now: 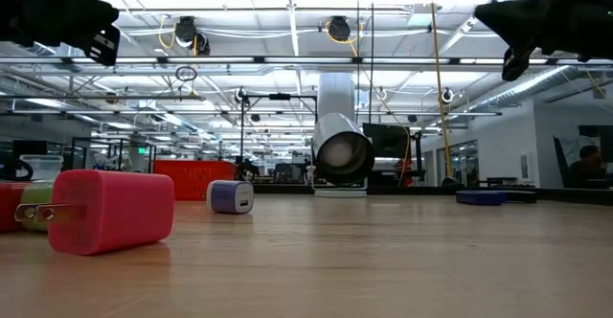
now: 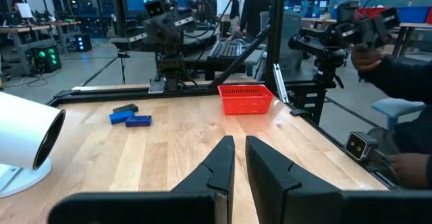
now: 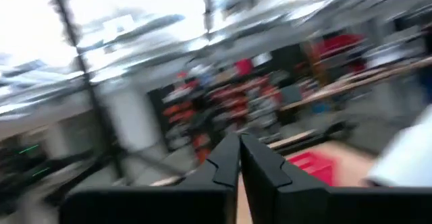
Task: Pick & Place Office items
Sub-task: Put the black digital timer into the bottom red bin
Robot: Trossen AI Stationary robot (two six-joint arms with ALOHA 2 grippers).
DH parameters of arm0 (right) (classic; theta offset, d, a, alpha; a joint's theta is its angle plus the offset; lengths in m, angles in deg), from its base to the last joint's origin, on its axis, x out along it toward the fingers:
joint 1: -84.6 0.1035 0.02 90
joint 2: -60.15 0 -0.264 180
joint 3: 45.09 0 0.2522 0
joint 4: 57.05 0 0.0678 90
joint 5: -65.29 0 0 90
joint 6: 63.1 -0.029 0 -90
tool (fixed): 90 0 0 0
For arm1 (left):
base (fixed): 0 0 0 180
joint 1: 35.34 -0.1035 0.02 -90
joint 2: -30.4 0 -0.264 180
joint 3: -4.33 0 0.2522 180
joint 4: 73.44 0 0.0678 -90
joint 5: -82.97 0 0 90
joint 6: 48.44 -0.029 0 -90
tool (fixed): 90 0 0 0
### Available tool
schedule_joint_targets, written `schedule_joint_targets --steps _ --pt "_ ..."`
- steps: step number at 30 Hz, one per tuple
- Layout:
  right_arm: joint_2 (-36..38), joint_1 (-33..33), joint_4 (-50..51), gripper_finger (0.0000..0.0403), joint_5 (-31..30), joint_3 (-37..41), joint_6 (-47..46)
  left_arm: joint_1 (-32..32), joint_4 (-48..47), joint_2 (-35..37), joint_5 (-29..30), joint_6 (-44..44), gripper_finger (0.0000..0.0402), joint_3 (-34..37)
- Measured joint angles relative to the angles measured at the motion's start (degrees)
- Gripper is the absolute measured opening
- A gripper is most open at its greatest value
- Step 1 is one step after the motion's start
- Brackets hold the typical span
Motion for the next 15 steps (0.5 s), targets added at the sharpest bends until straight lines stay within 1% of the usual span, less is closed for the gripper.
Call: schedule_joint_targets --steps 1,3,5,6,8,11,13,15 --pt "-0.9 0.0 -1.8 0.0031 -1.5 0.0 1.0 0.0 0.0 0.0 0.0 0.0 0.0042 0.0" --pt "-3.3 0.0 -5.9 0.0065 -2.2 -0.1 3.7 0.0 0.0 0.0 0.0 0.0 0.0042 0.0" --pt "-6.3 0.0 -8.3 0.0111 -2.2 -1.0 5.8 0.0 0.0 0.0 0.0 0.0 0.0042 0.0" --pt "-7.8 0.0 -8.4 0.0135 -2.4 -1.8 6.7 0.0 0.0 0.0 0.0 0.0 0.0042 0.0" --pt "-11.7 0.0 -6.2 0.0186 -5.3 -3.4 7.9 0.0 0.0 0.0 0.0 0.0 0.0042 0.0" --pt "-17.9 0.0 1.2 0.0250 -11.9 -9.1 8.1 0.0 0.0 0.0 0.0 0.0 0.0042 0.0" --pt "-21.7 0.0 12.6 0.0275 -16.9 -14.6 7.0 0.0 0.0 0.0 0.0 0.0 0.0042 0.0" --pt "-26.0 -0.2 26.8 0.0286 -21.7 -20.5 4.8 0.0 0.0 0.0 0.0 0.0 0.0042 0.0"
